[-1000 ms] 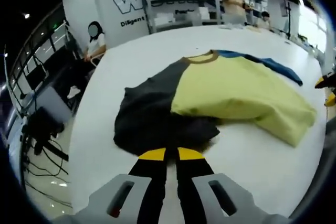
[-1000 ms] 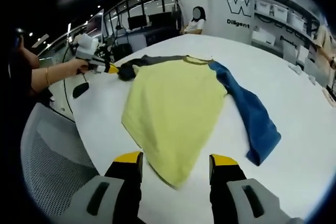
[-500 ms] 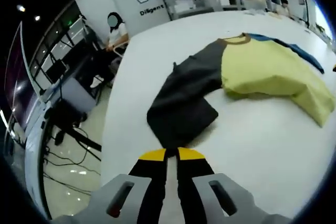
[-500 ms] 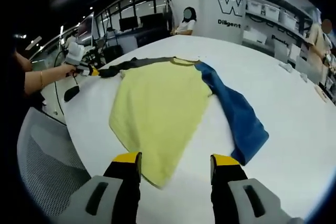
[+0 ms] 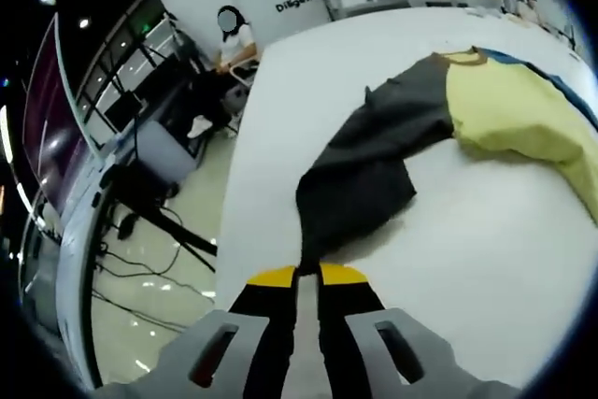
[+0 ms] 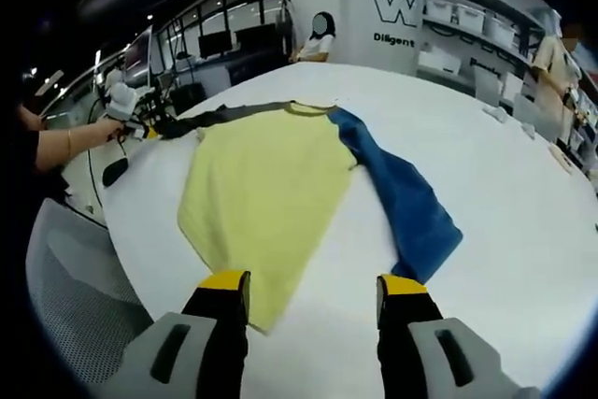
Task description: Fold the garment on the visible template until the final outline fits inside the template.
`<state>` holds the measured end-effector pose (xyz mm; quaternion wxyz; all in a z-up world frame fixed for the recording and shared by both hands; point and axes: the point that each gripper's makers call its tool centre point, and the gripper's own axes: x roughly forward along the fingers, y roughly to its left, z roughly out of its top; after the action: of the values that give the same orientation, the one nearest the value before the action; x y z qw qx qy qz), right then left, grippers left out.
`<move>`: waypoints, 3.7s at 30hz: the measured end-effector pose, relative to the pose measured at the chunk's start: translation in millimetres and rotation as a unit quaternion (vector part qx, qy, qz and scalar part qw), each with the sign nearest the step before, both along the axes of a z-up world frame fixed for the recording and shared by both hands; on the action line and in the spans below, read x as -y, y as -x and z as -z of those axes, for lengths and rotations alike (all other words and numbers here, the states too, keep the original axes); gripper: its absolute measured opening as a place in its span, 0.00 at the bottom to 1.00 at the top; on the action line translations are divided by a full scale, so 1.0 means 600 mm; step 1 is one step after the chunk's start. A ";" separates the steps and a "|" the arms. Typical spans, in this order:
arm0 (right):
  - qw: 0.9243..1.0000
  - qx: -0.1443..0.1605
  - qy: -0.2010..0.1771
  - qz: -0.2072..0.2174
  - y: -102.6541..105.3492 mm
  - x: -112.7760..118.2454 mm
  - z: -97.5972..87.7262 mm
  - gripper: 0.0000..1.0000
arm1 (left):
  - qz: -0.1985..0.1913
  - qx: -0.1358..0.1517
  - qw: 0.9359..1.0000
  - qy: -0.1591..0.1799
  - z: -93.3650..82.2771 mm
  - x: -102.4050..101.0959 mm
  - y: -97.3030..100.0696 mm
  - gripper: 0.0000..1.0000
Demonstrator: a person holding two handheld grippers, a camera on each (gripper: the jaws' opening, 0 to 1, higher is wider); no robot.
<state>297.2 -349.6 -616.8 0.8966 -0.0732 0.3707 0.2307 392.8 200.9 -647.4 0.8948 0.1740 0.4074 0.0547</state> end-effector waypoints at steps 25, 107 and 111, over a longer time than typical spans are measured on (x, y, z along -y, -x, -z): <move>0.998 0.042 -0.036 -0.042 -0.028 -0.071 -0.048 0.73 | 0.091 0.080 0.987 0.103 -0.063 0.144 0.018 0.92; 0.959 0.047 0.027 -0.279 -0.120 -0.413 0.070 0.04 | 0.249 0.026 0.954 0.166 -0.013 0.351 0.135 0.96; 0.959 0.038 0.024 -0.279 -0.124 -0.408 0.069 0.00 | 0.248 0.024 0.954 0.166 -0.011 0.349 0.137 0.96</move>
<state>371.8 -104.9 -657.9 0.8082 -0.2041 0.3065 0.4596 310.9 -8.4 -641.0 0.9062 0.1168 0.3329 -0.2331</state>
